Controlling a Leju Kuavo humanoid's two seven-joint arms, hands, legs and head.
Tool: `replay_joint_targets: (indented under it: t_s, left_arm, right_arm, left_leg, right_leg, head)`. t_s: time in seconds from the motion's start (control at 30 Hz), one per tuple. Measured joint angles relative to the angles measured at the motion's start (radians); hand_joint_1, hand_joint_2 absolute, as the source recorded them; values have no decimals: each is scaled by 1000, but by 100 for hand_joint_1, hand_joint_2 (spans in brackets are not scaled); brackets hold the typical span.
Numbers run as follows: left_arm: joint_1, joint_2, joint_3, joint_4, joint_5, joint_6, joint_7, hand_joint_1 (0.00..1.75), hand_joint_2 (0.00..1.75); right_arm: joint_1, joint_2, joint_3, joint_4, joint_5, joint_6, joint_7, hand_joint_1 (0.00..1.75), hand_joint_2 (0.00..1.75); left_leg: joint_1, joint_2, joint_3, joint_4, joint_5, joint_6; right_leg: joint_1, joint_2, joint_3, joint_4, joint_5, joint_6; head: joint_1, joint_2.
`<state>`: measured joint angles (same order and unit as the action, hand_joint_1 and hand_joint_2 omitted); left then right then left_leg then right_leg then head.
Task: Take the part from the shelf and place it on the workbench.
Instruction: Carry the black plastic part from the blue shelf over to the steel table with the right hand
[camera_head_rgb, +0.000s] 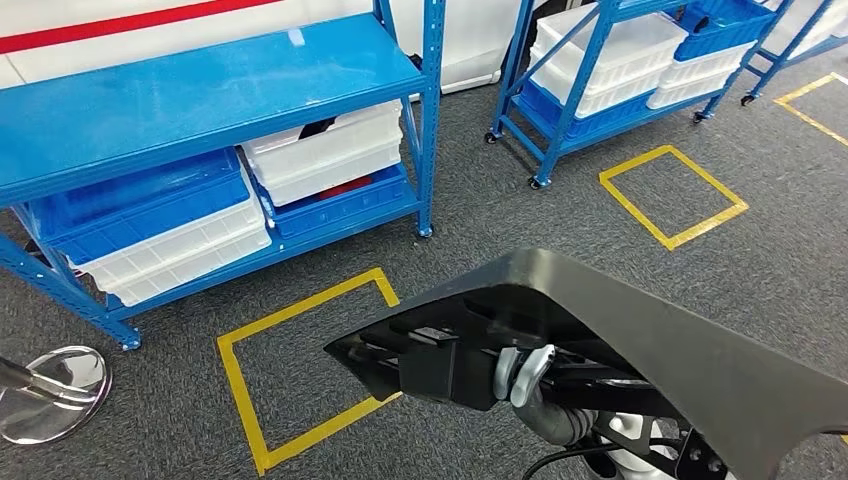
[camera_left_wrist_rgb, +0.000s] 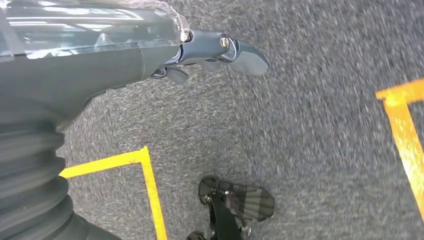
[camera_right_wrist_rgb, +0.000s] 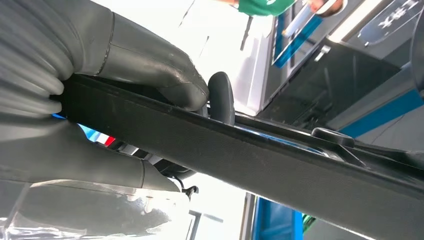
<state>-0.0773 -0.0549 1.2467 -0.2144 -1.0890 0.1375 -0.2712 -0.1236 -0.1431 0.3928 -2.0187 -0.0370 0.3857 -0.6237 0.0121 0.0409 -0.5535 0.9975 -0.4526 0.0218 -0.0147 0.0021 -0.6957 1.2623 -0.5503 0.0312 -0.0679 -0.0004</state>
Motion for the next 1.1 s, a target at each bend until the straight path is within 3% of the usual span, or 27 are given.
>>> replay_joint_targets:
  t_s: [0.07,0.13,0.17,0.23,0.27,0.33,0.37,0.43,0.47,0.53,0.6,0.63,0.7,0.73,0.8,0.87,0.93,1.0,1.03,1.1]
  left_arm:
    - [-2,0,0,0,0,0,0,0,175]
    - [-4,0,0,0,0,0,0,0,175]
    - [-6,2,0,0,2,2,2,0,175]
    - [-10,6,0,0,9,5,11,0,175]
    - [-12,9,1,0,15,6,18,0,175]
    - [-14,16,2,0,21,7,31,0,175]
    - [-12,19,2,0,21,7,36,0,175]
    - [-7,25,3,0,19,3,47,0,175]
    - [-4,27,4,0,17,1,53,0,175]
    - [-2,29,4,0,12,-3,61,0,175]
    - [-3,30,4,0,8,-7,65,0,175]
    - [-3,30,4,0,6,-9,67,0,175]
    - [-1,31,4,0,3,-13,70,0,175]
    - [-1,30,4,0,1,-14,70,0,175]
    - [-1,27,4,0,4,-16,63,0,175]
    - [-4,22,4,0,10,-16,47,0,175]
    - [-3,20,6,0,19,-17,33,0,175]
    - [-3,18,10,0,29,-16,29,0,175]
    - [-4,16,14,0,34,-16,30,0,175]
    - [-7,10,21,0,39,-9,40,0,175]
  right_arm:
    - [-1,-1,-2,3,0,0,0,171,175]
    - [-3,-1,-4,3,-2,3,0,171,175]
    - [-5,0,-6,3,-3,7,0,171,175]
    - [-8,1,-10,5,-4,15,0,171,175]
    - [-10,3,-11,6,-4,19,0,171,175]
    - [-19,11,-9,12,-4,19,0,171,175]
    - [-25,15,-6,17,-2,16,0,171,175]
    - [-37,20,5,29,9,-1,0,171,175]
    - [-40,21,13,36,19,-13,0,171,175]
    - [-40,25,27,44,39,-36,0,171,175]
    - [-39,28,41,47,55,-54,0,171,175]
    - [-38,30,48,47,61,-62,0,171,175]
    - [-31,31,62,45,74,-76,0,171,175]
    - [-26,31,68,43,77,-79,0,171,175]
    - [-19,31,76,37,78,-77,0,171,175]
    - [-24,31,81,33,70,-62,0,171,175]
    - [-39,31,83,36,53,-35,0,171,175]
    - [-55,31,87,46,35,-7,0,171,175]
    - [-64,31,89,54,28,5,0,171,175]
    - [-85,32,96,69,13,23,0,171,175]
  left_leg:
    - [-1,22,1,1,0,-2]
    - [-5,38,1,2,-1,-10]
    - [-6,45,1,3,-1,-16]
    - [-8,60,3,1,0,-27]
    - [-7,55,2,6,-5,-33]
    - [-4,19,-20,61,-45,-43]
    - [-1,-6,-46,120,-80,-47]
    - [-1,-27,-105,253,-138,-50]
    - [0,-30,-120,286,-143,-51]
    - [0,-32,-111,268,-114,-51]
    - [2,-49,-60,161,-55,-49]
    - [4,-74,-33,103,-35,-47]
    - [7,-112,4,24,-15,-42]
    - [6,-115,7,16,-19,-39]
    - [7,-93,7,9,-14,-28]
    - [11,-67,9,1,-9,-14]
    - [8,-40,8,-1,-8,-7]
    - [6,-12,6,0,-9,-6]
    - [6,0,6,0,-9,-6]
    - [6,21,9,0,-12,-10]
  right_leg:
    - [2,-23,73,-126,55,-5]
    - [12,-53,129,-232,83,-21]
    - [16,-60,135,-251,83,-29]
    - [18,-42,131,-254,87,-43]
    - [16,-33,130,-258,92,-49]
    - [10,-16,130,-266,101,-62]
    - [9,-7,128,-267,104,-66]
    - [10,15,123,-265,107,-70]
    - [11,27,122,-264,108,-71]
    - [11,47,121,-262,109,-69]
    - [11,64,121,-257,108,-67]
    - [12,74,119,-253,107,-63]
    - [12,95,109,-245,107,-53]
    - [11,106,103,-243,109,-46]
    - [9,117,96,-240,111,-34]
    - [11,77,72,-197,82,-23]
    - [9,22,14,-79,20,-14]
    - [3,5,-37,28,-14,-7]
    - [1,1,-39,34,-5,-6]
    - [1,-15,17,-68,55,-9]
  head:
    - [0,0]
    - [0,0]
    - [0,0]
    - [0,0]
    - [0,0]
    - [0,0]
    - [0,0]
    - [0,0]
    - [0,0]
    - [0,0]
    - [0,0]
    - [0,0]
    - [0,0]
    - [0,0]
    - [0,0]
    - [0,0]
    - [0,0]
    - [0,0]
    - [0,0]
    - [0,0]
